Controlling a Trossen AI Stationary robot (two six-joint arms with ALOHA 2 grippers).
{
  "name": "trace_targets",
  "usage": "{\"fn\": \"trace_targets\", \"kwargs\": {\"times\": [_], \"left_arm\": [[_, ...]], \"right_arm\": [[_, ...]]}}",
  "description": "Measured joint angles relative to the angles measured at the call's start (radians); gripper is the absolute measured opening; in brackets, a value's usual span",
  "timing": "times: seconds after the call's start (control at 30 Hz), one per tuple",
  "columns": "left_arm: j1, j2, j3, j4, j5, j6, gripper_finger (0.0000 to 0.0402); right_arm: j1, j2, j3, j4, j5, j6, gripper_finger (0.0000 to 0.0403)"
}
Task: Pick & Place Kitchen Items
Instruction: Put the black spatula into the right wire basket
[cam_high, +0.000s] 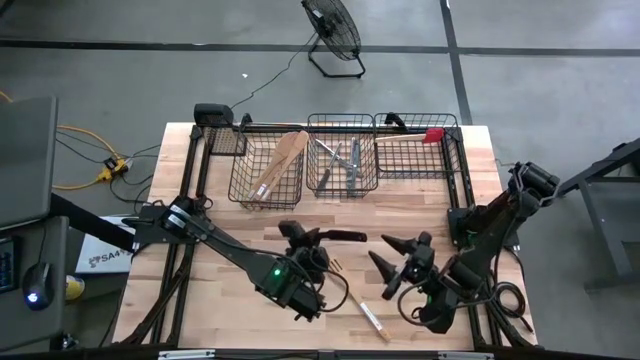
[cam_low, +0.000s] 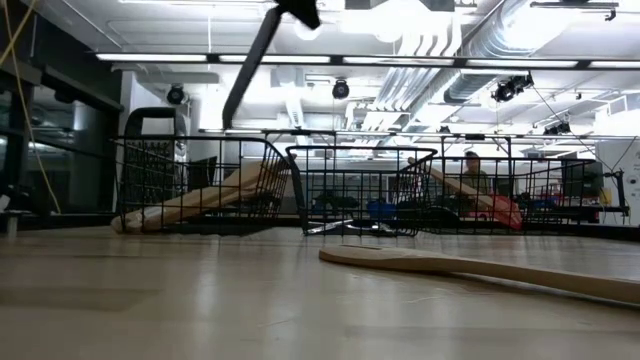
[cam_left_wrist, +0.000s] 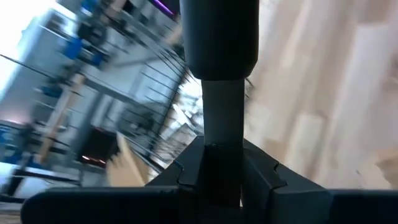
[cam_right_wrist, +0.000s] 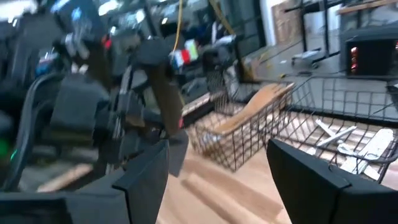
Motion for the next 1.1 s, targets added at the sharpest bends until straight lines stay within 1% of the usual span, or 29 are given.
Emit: {"fn": "trace_targets", "kwargs": {"times": [0.13,0.23,0.33,0.43,0.53,0.6,0.73,0.8,0.97,1.03,1.1], "left_arm": [[0.0,0.0,0.0,0.009,-0.113,0.0,0.0059],[0.001,0.0,0.0,0.03,-0.155,0.01,0.0059],[0.002,0.0,0.0,0.067,-0.173,0.056,0.0059],[0.013,0.0,0.0,0.106,-0.171,0.097,0.0059],[0.033,0.0,0.0,0.105,-0.169,0.104,0.0059],[0.045,0.0,0.0,0.093,-0.168,0.102,0.0059],[0.057,0.0,0.0,0.08,-0.172,0.101,0.0059],[0.059,0.0,0.0,0.08,-0.17,0.1,0.0059],[0.06,0.0,0.0,0.108,-0.168,0.095,0.0059],[0.06,0.0,0.0,0.115,-0.169,0.099,0.0059],[0.06,0.0,0.0,0.115,-0.169,0.101,0.0059]], "right_arm": [[-0.014,0.0,0.0,0.04,0.047,-0.001,0.0261],[-0.031,0.0,0.0,0.073,0.066,-0.004,0.0261],[-0.057,0.0,0.0,0.143,0.069,-0.073,0.0261],[-0.08,0.0,0.0,0.274,0.058,-0.228,0.0261],[-0.098,0.0,0.0,0.431,-0.013,-0.463,0.0261],[-0.1,0.0,0.0,0.531,-0.04,-0.6,0.0261],[-0.088,0.0,0.0,0.63,-0.038,-0.742,0.0261],[-0.084,0.0,0.0,0.654,-0.038,-0.779,0.0261],[-0.11,0.0,0.0,0.678,-0.04,-0.784,0.0261],[-0.129,0.0,0.0,0.681,-0.064,-0.785,0.0261],[-0.148,0.001,0.0,0.698,-0.114,-0.788,0.0261]]}}
